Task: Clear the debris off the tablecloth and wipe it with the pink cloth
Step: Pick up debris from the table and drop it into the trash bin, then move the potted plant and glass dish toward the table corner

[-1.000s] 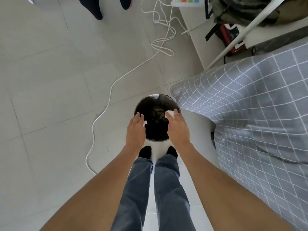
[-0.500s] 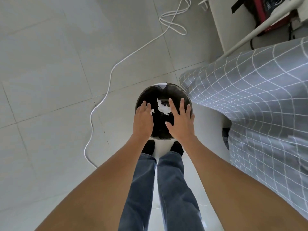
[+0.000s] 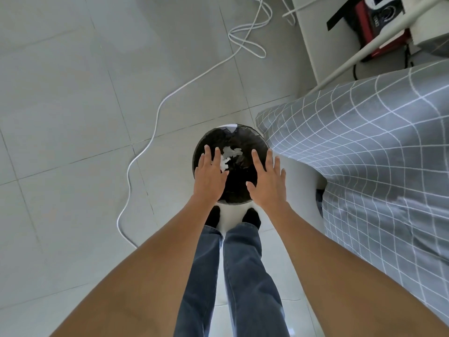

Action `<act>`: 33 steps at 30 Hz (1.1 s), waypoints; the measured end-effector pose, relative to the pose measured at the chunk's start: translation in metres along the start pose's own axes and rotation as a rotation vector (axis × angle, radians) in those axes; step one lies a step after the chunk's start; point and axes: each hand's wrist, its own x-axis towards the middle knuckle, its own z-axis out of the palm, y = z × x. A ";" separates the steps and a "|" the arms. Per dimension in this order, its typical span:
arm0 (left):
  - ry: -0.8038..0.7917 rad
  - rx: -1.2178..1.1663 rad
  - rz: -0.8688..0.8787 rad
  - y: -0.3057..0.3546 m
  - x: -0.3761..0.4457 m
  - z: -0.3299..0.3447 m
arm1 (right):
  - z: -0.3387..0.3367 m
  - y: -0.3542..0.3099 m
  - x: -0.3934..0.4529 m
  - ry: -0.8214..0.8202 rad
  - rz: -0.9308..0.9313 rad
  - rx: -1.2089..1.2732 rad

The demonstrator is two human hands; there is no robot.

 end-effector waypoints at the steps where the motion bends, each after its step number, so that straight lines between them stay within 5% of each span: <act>1: 0.008 0.012 -0.004 0.000 -0.003 -0.002 | -0.003 0.000 -0.003 0.001 -0.001 -0.003; 21: 0.213 0.114 0.000 0.051 -0.156 -0.164 | -0.166 -0.056 -0.157 0.141 0.006 0.043; 33: 0.249 0.283 0.216 0.071 -0.195 -0.235 | -0.232 -0.073 -0.217 0.302 0.073 0.040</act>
